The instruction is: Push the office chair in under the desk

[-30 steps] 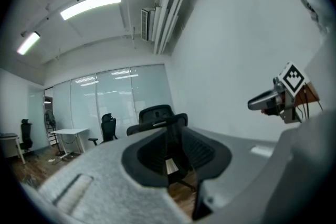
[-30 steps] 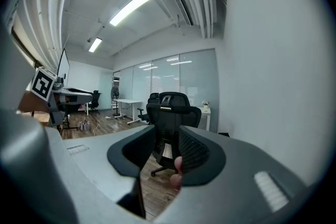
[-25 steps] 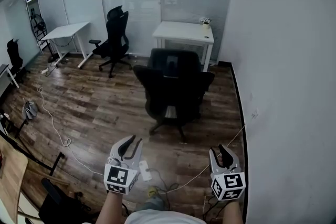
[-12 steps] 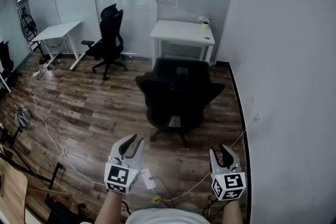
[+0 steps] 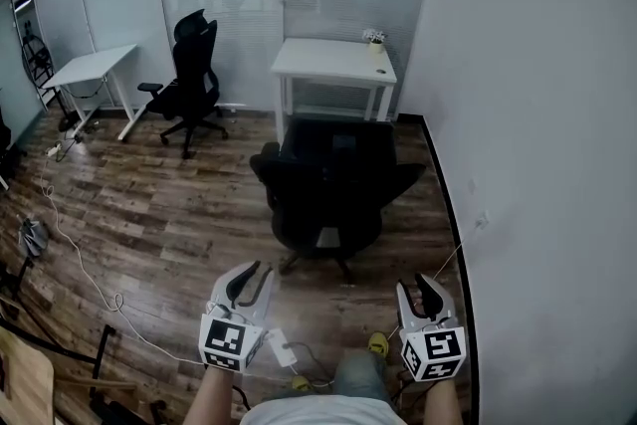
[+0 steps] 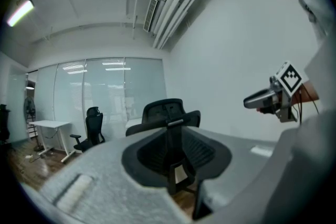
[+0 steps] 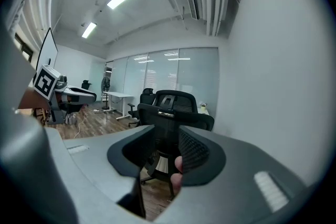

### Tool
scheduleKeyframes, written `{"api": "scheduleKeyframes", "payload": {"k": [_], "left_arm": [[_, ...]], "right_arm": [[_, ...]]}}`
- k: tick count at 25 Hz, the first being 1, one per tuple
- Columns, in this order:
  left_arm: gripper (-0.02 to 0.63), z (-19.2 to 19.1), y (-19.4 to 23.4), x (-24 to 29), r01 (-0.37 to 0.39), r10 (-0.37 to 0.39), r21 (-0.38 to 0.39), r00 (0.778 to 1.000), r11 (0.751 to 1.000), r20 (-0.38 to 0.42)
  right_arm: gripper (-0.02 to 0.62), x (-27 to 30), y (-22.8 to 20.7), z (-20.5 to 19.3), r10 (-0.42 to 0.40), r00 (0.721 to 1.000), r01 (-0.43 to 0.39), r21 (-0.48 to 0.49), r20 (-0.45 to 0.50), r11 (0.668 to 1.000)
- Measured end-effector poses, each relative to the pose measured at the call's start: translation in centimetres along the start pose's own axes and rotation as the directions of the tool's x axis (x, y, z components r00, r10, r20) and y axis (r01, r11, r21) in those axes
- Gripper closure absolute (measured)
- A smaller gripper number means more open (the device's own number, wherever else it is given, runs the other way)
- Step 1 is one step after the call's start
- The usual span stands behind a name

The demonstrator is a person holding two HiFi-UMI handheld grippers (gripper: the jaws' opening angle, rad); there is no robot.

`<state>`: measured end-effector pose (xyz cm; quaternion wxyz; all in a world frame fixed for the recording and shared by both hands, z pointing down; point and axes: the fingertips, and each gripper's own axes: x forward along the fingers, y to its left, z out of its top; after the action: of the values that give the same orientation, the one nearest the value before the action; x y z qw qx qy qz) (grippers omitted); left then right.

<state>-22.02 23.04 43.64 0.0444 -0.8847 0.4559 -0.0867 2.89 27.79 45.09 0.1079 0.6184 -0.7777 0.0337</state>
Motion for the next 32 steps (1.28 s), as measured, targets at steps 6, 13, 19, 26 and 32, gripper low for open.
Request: {"api": "scheduleKeyframes", "payload": {"k": [6,13,19,26,32], "left_arm": [[0.520,-0.9,1.2,2.6,0.006,-0.006,-0.005,1.000,1.000,-0.004],[0.520,-1.5,2.9,7.1,0.008,-0.007,0.004,1.000,1.000,-0.024],[0.520,-1.1,4.7,13.0,-0.002,0.002,0.012,0.999,1.000,-0.040],[0.520,-1.2,6.3,21.5,-0.025,0.025,0.010,0.997,1.000,-0.066],[0.511,-0.5,7.8,27.8,-0.050,0.053,0.032,0.994,0.998,-0.095]], "right_arm": [[0.473,2.7,-0.8,-0.3,-0.002,1.000,0.002,-0.007,-0.002,1.000],[0.473,7.8,-3.1,-0.2,0.016,1.000,-0.016,-0.002,0.001,1.000],[0.473,13.6,-6.6,0.7,0.041,0.999,-0.041,-0.010,-0.001,0.999],[0.474,20.7,-12.4,1.1,0.080,0.997,-0.081,-0.042,-0.015,0.996],[0.473,26.3,-16.9,2.7,0.140,0.990,-0.141,-0.060,-0.011,0.988]]}}
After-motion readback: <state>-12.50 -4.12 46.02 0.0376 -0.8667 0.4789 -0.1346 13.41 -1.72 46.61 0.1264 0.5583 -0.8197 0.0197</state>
